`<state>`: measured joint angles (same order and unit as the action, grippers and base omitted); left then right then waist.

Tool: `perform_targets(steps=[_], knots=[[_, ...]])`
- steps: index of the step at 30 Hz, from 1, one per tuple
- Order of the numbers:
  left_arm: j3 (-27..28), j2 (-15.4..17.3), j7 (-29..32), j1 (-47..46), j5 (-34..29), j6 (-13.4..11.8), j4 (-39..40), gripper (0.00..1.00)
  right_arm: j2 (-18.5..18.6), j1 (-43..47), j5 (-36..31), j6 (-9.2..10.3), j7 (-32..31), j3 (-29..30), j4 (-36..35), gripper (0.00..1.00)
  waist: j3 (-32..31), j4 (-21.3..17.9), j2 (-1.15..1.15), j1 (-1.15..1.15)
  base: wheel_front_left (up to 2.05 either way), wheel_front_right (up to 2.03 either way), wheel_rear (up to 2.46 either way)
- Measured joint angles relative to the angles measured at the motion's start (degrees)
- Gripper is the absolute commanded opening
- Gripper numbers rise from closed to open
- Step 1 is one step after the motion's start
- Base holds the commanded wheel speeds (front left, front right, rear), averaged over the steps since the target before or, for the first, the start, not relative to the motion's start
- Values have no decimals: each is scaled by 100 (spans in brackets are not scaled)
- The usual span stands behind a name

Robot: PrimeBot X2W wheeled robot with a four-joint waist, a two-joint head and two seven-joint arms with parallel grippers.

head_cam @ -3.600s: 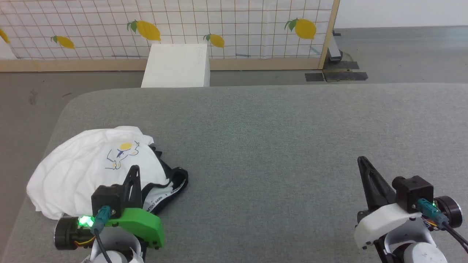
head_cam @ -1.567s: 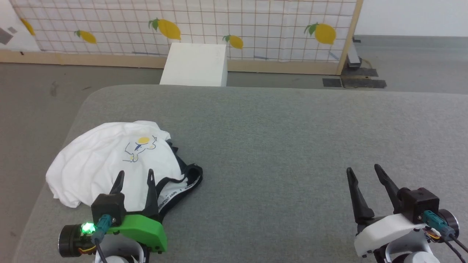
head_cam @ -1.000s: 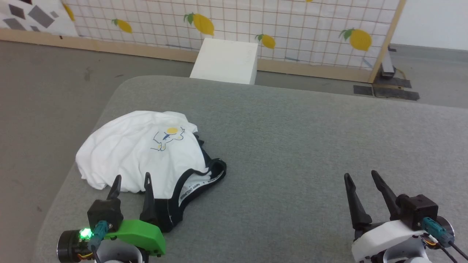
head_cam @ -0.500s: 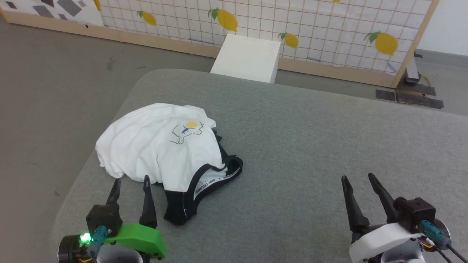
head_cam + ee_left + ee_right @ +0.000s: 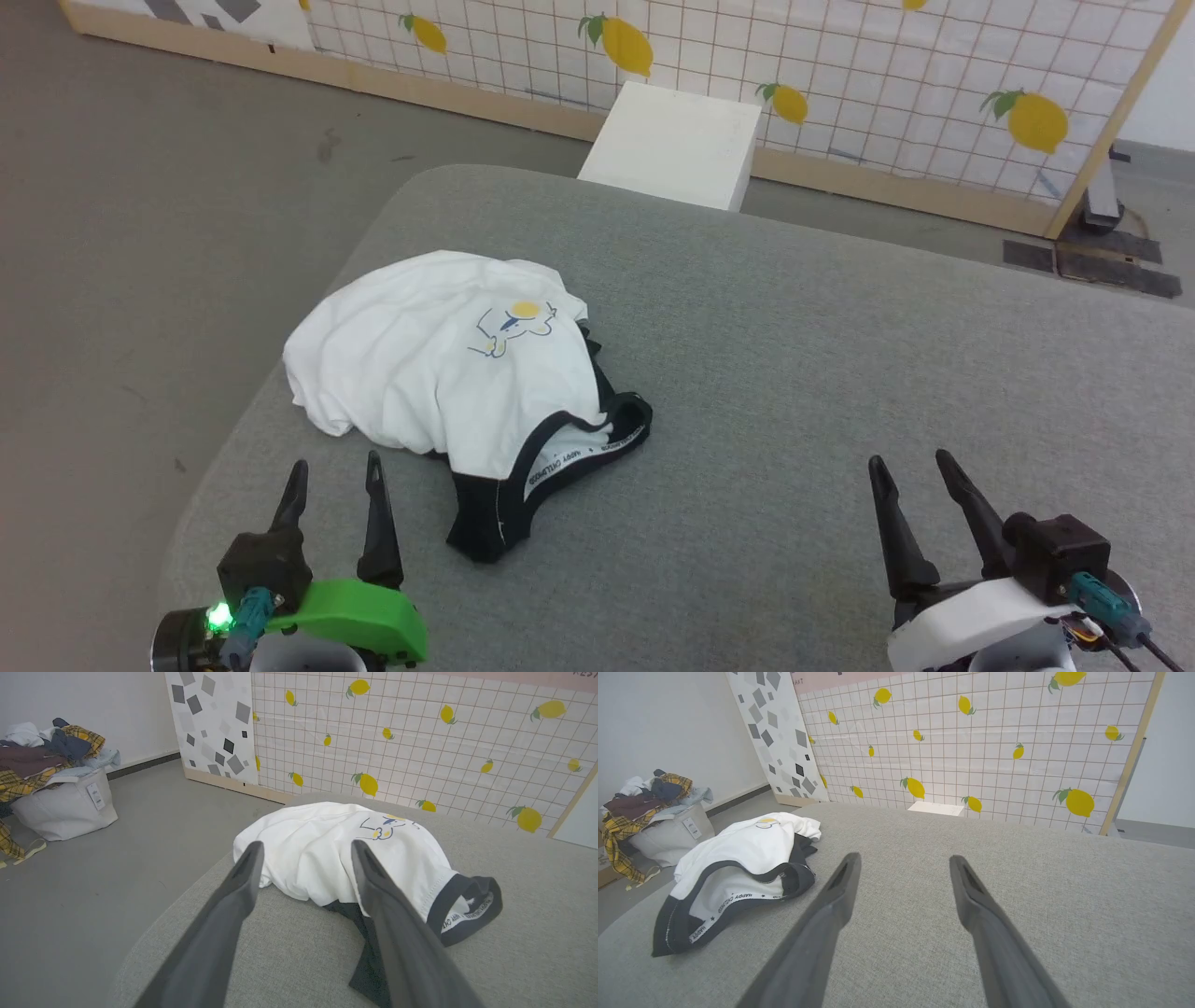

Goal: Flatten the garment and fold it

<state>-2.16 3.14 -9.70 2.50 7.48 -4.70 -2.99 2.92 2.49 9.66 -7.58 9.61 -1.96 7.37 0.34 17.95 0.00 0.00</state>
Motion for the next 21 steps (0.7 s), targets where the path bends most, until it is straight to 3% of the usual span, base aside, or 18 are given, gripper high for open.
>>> perform_targets(steps=[21], knots=[[-70,-1,-279,98,136,-142,-124,100,-1,116,-11,0,286,-44,125,100,-28,477,0,0,0,0,0]])
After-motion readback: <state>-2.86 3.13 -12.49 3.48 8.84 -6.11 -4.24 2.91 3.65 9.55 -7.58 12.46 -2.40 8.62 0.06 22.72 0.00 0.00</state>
